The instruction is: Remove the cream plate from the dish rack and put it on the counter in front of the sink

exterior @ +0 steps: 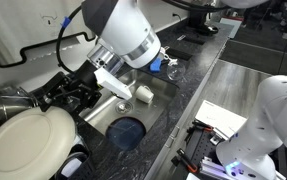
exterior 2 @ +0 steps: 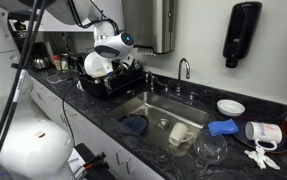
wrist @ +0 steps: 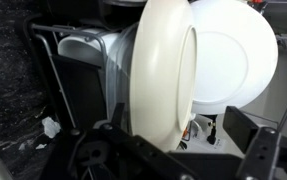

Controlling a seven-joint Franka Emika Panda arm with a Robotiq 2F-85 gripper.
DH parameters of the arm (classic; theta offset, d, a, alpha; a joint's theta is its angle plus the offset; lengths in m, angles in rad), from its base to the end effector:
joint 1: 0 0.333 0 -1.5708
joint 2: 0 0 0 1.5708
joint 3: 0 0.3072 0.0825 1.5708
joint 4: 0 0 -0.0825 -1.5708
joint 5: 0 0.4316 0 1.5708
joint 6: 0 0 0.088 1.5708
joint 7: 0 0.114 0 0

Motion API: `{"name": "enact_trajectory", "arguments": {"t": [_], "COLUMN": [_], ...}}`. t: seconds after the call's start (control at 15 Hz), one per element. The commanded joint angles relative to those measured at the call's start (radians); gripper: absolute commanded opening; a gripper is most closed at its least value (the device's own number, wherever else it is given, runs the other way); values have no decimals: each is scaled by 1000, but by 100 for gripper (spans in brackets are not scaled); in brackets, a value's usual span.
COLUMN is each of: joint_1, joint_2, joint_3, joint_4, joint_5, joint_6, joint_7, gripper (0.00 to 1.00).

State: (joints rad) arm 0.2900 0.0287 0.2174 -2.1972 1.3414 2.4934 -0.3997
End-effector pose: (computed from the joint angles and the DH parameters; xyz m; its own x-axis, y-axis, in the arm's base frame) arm 0.5235 0.2894 0.3531 0.9808 -0.1724 0.0907 -0.0307 -0.5967 -0.8019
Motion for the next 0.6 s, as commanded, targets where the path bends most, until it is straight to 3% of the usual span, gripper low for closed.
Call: {"name": "enact_trajectory", "arguments": {"t": [0.0, 0.53], "joint_1": [-18, -20], "joint_2": [-4, 17], "joint_3": [8, 11], "joint_4": [-3, 23], "joint_5": [-74, -40], "joint_6": [-12, -64], "joint_7": [57, 27], "gripper": [100, 100]}}
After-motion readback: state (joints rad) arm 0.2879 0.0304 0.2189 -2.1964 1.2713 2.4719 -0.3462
